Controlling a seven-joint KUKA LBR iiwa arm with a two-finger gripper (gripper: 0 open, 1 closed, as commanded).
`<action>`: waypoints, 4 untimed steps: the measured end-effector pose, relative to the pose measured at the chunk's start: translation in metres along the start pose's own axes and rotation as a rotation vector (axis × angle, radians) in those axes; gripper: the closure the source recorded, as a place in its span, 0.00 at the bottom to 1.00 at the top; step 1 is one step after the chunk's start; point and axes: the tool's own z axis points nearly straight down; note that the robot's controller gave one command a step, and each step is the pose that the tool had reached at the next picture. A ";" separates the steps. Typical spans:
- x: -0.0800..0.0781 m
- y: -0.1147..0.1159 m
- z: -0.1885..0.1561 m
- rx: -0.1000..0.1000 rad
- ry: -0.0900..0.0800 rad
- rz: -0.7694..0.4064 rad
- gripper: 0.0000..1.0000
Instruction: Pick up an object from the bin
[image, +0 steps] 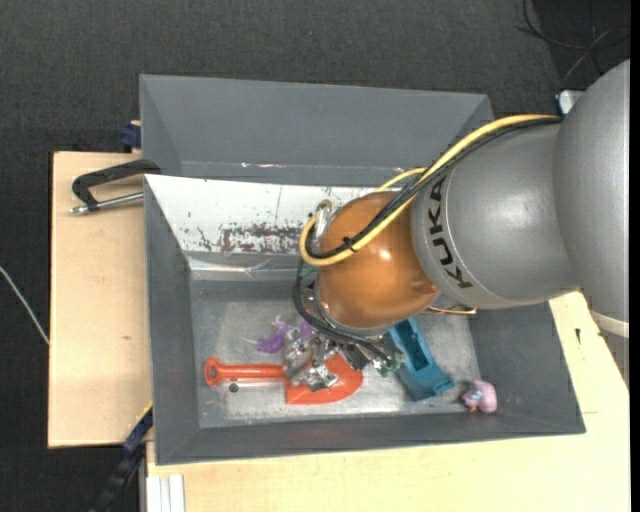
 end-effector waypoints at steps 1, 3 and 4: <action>0.000 0.000 0.000 0.000 0.000 0.001 0.00; 0.000 0.000 0.000 0.000 0.000 0.001 0.00; 0.000 0.000 0.000 0.000 0.000 0.001 1.00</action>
Offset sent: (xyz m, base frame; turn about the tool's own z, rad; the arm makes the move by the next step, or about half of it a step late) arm 0.0000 0.0000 0.0000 0.0000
